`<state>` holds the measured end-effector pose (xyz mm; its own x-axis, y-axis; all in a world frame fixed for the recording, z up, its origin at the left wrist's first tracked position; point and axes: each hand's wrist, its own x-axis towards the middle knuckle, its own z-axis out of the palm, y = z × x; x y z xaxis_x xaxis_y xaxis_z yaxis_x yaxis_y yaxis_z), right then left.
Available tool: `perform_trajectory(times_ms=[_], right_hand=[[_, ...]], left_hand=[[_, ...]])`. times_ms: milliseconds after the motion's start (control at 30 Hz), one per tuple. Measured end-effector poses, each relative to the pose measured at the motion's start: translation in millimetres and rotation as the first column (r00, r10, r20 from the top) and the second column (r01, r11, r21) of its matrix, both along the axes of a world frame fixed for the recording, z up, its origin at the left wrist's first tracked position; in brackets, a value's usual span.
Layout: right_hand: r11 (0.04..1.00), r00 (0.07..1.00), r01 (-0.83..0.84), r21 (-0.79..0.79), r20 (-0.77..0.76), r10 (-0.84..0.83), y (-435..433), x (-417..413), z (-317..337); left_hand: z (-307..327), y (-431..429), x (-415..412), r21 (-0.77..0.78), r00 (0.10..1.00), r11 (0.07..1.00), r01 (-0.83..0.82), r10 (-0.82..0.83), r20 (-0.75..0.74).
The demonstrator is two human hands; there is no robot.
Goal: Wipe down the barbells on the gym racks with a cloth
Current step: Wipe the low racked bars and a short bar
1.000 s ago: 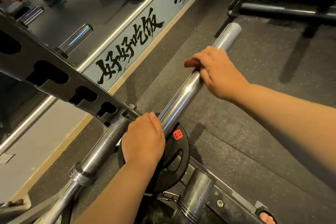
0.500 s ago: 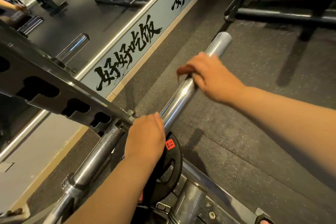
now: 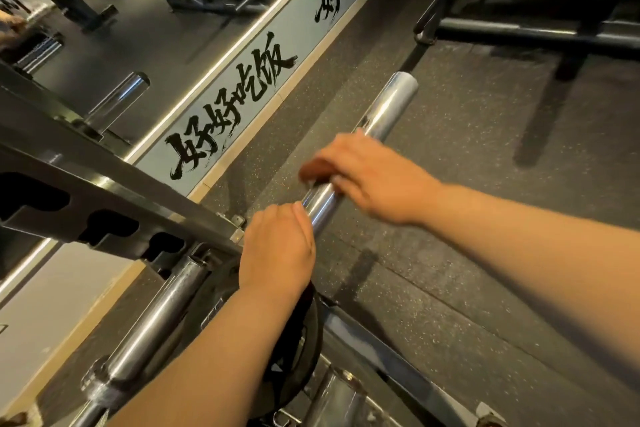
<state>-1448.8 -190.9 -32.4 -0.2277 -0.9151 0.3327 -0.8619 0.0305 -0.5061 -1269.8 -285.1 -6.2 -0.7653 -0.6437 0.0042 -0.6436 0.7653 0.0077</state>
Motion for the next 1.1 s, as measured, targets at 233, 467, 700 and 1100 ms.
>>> perform_trajectory(times_ms=[233,467,700,1100], right_hand=[[0.905,0.897,0.422,-0.058,0.174,-0.407,-15,-31,-3],[0.991,0.991,-0.121,-0.058,-0.056,0.118,6,19,-21],[0.862,0.844,0.494,-0.115,0.303,-0.443,-7,-39,-7],[0.977,0.977,0.203,0.058,-0.074,-0.199,-15,-99,16]], left_hand=[[-1,3,1,-0.028,0.999,0.999,0.023,-0.022,0.025],[-5,2,2,0.021,0.996,0.999,-0.034,0.035,-0.081],[-13,-2,4,0.064,0.993,0.996,-0.063,0.069,-0.095],[-10,0,4,0.064,0.99,0.998,0.004,0.005,-0.139]])
